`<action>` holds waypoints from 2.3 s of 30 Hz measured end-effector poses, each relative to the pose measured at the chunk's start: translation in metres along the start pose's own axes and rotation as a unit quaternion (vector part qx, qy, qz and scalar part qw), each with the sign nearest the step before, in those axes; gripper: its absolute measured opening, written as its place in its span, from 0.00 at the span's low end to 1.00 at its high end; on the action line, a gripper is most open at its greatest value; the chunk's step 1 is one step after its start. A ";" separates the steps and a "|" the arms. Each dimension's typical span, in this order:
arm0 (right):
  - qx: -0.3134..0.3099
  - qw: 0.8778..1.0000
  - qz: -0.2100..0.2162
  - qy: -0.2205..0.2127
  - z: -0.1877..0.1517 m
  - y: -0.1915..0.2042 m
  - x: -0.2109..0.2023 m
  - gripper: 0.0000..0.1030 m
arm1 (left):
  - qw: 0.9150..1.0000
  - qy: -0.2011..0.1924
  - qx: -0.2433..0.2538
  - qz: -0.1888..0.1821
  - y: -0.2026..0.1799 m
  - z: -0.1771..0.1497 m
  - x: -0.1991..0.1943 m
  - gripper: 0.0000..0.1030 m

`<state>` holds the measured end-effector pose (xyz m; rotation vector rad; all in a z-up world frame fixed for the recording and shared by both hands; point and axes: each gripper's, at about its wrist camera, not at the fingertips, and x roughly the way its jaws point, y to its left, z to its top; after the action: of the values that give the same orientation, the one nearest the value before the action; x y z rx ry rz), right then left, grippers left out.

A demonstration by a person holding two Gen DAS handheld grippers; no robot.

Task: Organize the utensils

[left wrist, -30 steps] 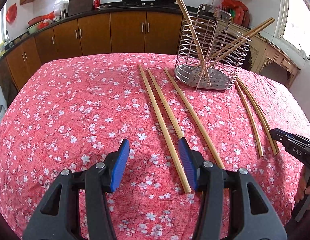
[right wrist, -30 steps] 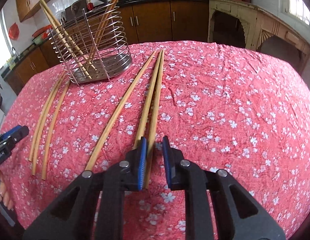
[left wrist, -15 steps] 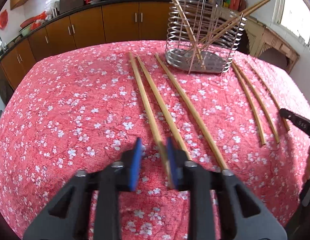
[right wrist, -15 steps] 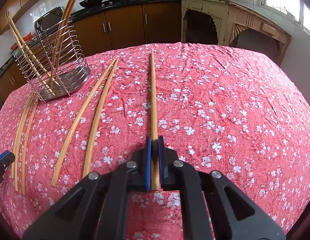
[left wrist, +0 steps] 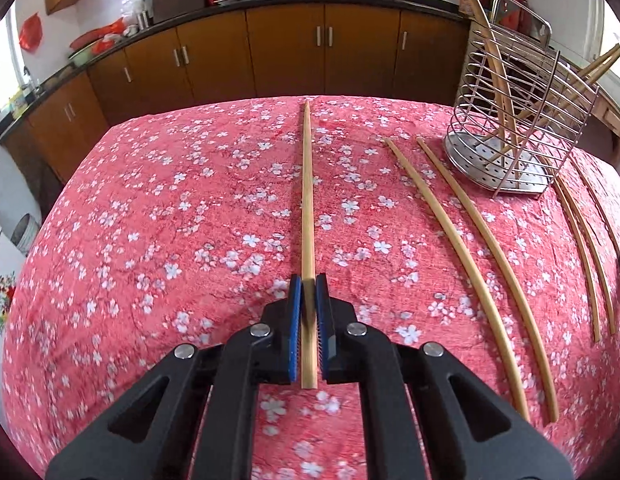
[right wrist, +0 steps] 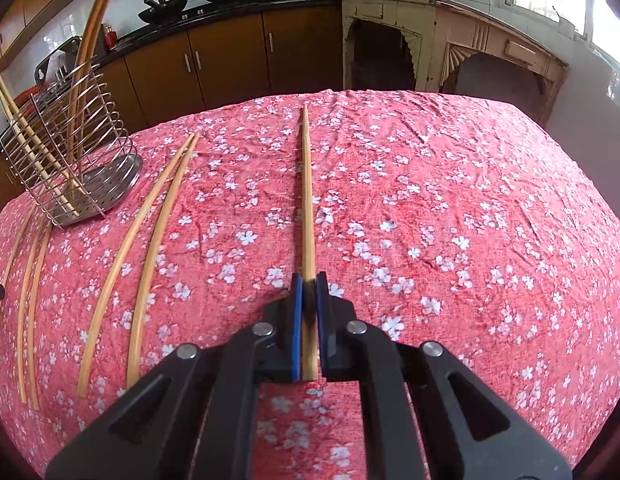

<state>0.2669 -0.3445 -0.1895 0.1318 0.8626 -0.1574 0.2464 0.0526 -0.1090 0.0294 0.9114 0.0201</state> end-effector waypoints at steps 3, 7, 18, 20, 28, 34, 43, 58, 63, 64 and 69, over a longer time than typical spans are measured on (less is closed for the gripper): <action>0.002 1.000 0.009 0.002 -0.005 -0.003 -0.005 0.13 | 1.000 -0.004 -0.006 -0.019 0.007 -0.004 -0.002 0.08; -0.009 1.000 0.009 0.001 -0.017 -0.001 -0.012 0.25 | 0.999 -0.011 0.004 -0.030 0.007 -0.020 -0.013 0.28; -0.015 1.000 0.005 -0.005 -0.020 -0.001 -0.015 0.28 | 1.000 -0.007 0.018 -0.024 -0.001 -0.029 -0.016 0.41; -0.015 1.000 0.005 -0.005 -0.020 -0.001 -0.015 0.28 | 1.000 -0.007 0.019 -0.022 -0.003 -0.029 -0.015 0.41; -0.018 1.000 0.005 -0.004 -0.030 0.001 -0.022 0.28 | 1.000 -0.007 0.022 -0.020 -0.012 -0.034 -0.019 0.39; -0.017 1.000 0.004 -0.004 -0.033 0.002 -0.023 0.21 | 1.000 -0.008 0.017 -0.018 -0.008 -0.036 -0.022 0.29; -0.012 1.000 0.004 -0.010 -0.041 -0.003 -0.033 0.07 | 1.000 -0.010 0.008 -0.015 0.005 -0.040 -0.028 0.07; -0.044 0.978 -0.009 -0.202 -0.011 0.003 -0.159 0.07 | 0.985 -0.165 -0.031 -0.035 0.043 -0.012 -0.134 0.07; -0.045 0.972 -0.005 -0.229 0.014 0.002 -0.172 0.07 | 0.976 -0.210 -0.049 -0.035 0.049 0.016 -0.157 0.07; -0.044 0.971 -0.004 -0.234 0.019 0.003 -0.173 0.07 | 0.974 -0.217 -0.051 -0.034 0.050 0.021 -0.161 0.07; -0.035 0.968 0.007 -0.249 0.038 0.004 -0.183 0.07 | 0.967 -0.247 -0.058 -0.025 0.053 0.045 -0.176 0.07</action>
<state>0.1789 -0.3319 -0.0245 0.0281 0.3644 -0.1388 0.1743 0.0998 0.0592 -0.0954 0.4099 0.0180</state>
